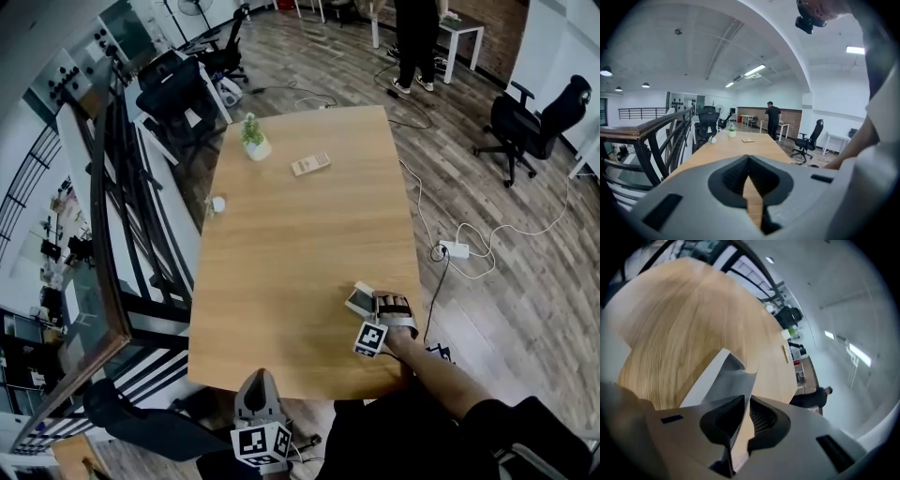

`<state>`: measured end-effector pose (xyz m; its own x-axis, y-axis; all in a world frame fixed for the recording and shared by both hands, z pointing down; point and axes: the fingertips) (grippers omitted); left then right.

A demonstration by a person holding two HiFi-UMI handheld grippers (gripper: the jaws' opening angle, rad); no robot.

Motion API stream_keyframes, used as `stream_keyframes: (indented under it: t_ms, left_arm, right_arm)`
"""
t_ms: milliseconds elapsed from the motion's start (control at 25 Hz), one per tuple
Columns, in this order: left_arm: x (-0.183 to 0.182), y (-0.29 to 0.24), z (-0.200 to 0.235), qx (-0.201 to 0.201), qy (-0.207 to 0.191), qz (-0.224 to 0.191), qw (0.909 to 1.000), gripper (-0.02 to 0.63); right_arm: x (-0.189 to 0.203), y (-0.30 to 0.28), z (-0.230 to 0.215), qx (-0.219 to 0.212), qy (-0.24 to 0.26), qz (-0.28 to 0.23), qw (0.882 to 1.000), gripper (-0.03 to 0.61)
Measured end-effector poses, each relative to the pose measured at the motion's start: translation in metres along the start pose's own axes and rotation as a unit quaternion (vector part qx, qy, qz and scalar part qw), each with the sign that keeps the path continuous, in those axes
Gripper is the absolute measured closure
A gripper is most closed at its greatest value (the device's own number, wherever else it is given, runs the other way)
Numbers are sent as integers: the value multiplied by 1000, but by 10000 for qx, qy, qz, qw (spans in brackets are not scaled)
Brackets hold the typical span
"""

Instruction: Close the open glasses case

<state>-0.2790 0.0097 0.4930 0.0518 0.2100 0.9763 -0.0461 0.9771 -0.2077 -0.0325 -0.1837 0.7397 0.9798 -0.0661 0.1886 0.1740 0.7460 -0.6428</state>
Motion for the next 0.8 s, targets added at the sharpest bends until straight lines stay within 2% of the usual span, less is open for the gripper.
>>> stream_keyframes:
  t_ms: [40,120,240,400,480,600,680,800]
  left_arm:
    - [3,-1,0,9,36,30,10000,614]
    - [7,-4,-2,42,84,78,9999,615]
    - [10,-9,-7,122,60,125,9998,614]
    - [11,-16,-14,202,-68,226,9995,614]
    - [11,-18,-20,290,-91,316,9990,614]
    - [18,-22,-26,436,-254,559,9972,614]
    - [23,-25,-28,545,-346,679,9956,614]
    - [27,-29,-35,710,-409,800,9934,615]
  right_arm:
    - [-2,2,3,30,395,-6,9992,529]
    - [-5,3,7,-36,742,-4,9972,524]
    - [-1,0,8,-369,888,207,9951,509]
    - [-1,3,16,-991,1155,367,9877,452]
    - [-6,8,24,-1089,1215,317,9861,409]
    - [-6,11,30,-1127,1356,439,9833,412]
    - [-6,12,32,-1553,1159,515,9797,391]
    - [-12,20,40,-2534,421,338,9659,353]
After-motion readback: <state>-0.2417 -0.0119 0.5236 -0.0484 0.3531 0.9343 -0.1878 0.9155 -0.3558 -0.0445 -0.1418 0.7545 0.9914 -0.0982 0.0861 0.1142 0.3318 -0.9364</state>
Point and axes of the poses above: the fingertips, and each gripper's own axes: y backward along the fingers, z to its left, x out of its underside, and after that the axes turned 11 degrees about -z, right-handed
